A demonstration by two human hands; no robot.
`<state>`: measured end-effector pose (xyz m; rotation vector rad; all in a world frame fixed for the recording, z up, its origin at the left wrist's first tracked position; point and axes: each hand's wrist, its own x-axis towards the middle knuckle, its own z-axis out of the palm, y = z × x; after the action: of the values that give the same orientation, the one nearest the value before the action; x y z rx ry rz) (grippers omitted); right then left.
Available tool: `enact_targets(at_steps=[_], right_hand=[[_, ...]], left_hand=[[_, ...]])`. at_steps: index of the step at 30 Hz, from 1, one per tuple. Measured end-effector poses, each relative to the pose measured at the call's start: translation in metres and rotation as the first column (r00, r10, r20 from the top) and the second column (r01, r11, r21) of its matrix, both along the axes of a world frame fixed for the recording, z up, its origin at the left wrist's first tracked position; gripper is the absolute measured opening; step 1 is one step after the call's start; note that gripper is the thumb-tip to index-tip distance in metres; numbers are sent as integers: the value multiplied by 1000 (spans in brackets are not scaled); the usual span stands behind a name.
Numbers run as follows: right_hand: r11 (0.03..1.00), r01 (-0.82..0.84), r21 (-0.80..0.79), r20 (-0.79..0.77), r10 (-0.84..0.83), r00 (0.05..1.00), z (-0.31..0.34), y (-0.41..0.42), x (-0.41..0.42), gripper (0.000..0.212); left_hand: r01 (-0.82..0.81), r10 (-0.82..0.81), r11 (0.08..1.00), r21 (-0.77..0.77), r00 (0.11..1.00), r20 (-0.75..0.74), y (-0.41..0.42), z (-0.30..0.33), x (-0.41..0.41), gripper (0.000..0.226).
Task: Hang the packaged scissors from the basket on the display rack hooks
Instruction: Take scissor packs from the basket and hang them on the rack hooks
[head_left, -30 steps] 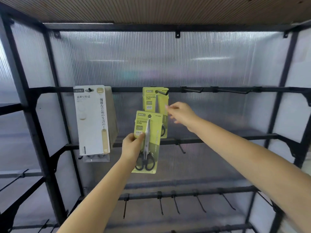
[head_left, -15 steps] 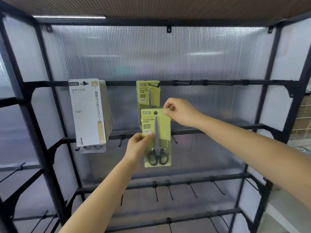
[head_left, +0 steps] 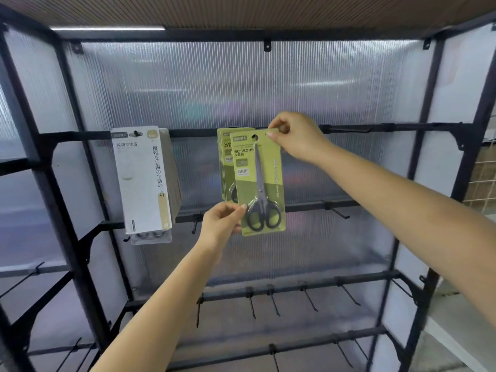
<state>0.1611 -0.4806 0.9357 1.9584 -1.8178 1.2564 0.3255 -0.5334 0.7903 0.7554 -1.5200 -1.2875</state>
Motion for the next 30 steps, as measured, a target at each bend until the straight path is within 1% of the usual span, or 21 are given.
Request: enact_targets(at_steps=[7,12,15,19,22,25,28,30], right_hand=[[998,53,-23,95,-50,994,2,-12,-2,18],[995,94,-29,74,-92,993,-1,-27,0,18],[990,132,-42,72,-129,989,-6,-37,1,16],[978,164,-127,-35,-170,985,-15,-48,1,14],[976,170,-137,-180,-193,965,-23,-53,1,22],[974,209,-90,-372,-228,900,-28,-58,0,35],[958,286,30,-481,-237,844,-29,-66,-2,52],[944,321,74,-541,-232,808,-30,-73,-4,58]], left_hand=[[-16,17,1000,5,998,-53,-6,7,-4,14],[-45,47,998,40,997,-64,-13,4,-7,15],[-73,76,995,64,996,-46,-20,3,-10,15],[-103,107,990,94,993,-47,-36,2,-16,16],[-135,146,979,154,987,-63,-55,3,-20,15],[-188,203,962,197,977,-58,-73,4,-26,15],[-235,249,951,198,967,-45,-87,5,-32,15],[-261,274,943,207,961,-36,-96,5,-35,16]])
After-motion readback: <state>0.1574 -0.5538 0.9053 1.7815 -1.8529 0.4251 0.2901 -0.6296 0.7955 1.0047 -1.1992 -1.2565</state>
